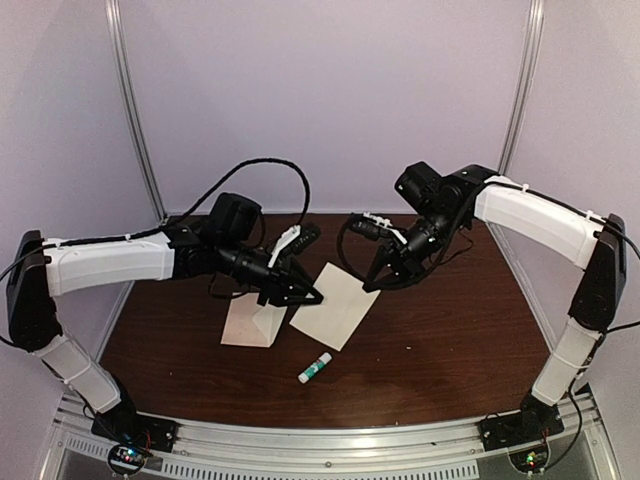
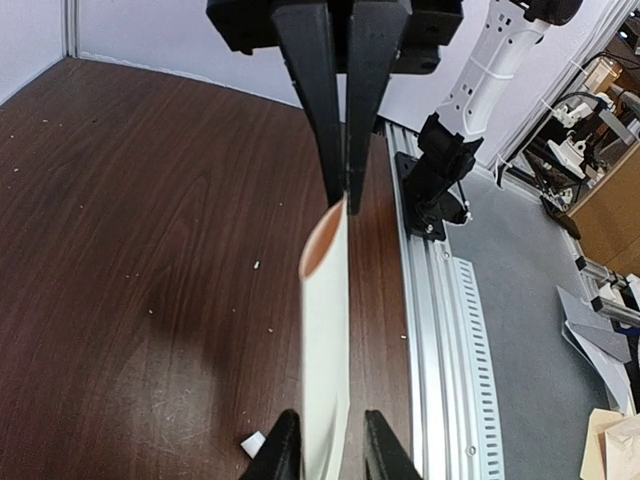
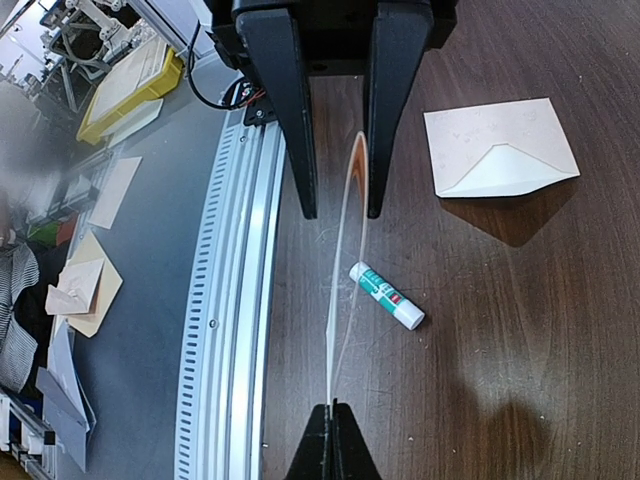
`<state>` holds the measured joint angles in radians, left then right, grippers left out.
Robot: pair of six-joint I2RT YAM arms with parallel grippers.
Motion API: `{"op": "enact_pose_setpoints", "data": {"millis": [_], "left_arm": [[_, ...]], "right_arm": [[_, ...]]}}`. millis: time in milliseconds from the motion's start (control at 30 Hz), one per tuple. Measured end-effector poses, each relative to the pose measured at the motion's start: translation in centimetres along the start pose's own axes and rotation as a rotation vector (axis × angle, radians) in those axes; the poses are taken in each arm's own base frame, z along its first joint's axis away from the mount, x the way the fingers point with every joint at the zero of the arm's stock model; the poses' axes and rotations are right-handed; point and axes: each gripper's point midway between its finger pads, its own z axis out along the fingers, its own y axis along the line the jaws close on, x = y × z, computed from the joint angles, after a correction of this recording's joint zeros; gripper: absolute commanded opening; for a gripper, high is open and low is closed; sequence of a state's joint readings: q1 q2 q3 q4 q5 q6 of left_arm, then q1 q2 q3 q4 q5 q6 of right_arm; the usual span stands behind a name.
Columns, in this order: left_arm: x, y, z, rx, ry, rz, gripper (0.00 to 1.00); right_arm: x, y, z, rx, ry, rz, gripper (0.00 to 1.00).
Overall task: Place the letter into the envelope and seal it
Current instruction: Pass from the right arm to the left
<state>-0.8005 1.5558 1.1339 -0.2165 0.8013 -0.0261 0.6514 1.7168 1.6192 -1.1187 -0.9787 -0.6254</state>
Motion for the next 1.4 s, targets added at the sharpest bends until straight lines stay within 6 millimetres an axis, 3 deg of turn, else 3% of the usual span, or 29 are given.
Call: {"op": "enact_pose_setpoints", "data": {"millis": [333, 667, 867, 1000, 1133, 1200, 1400], "left_arm": [[0.9, -0.2, 0.4, 0.035, 0.024, -0.015, 0.01], [0.9, -0.2, 0.5, 0.040, 0.026, -0.009, 0.00], [-0.2, 0.0, 0.5, 0.031, -0.014, -0.024, 0.00], [-2.2, 0.6, 0.4, 0.009, -0.093, -0.021, 0.00], [-3.5, 1.8, 0.2, -0.035, -0.208, -0.050, 0.00], [-3.8, 2.4, 0.0, -0.060, -0.281, -0.087, 0.00], [-5.9, 3.3, -1.6, -0.089, -0.512, -0.174, 0.00]], "right_arm": [[0.1, -0.2, 0.5, -0.012, 0.013, 0.012, 0.00], [0.2, -0.6, 0.5, 0.004, 0.021, 0.016, 0.02], [-0.8, -1.3, -0.7, 0.039, -0.006, 0.029, 0.31], [-1.9, -3.0, -3.4, 0.080, -0.093, 0.067, 0.46], [-1.9, -5.1, -7.3, 0.169, -0.195, 0.110, 0.51], [-1.8, -5.2, -8.4, 0.199, -0.229, 0.115, 0.53], [-2.7, -4.0, -8.6, 0.187, -0.307, 0.097, 0.63]]}}
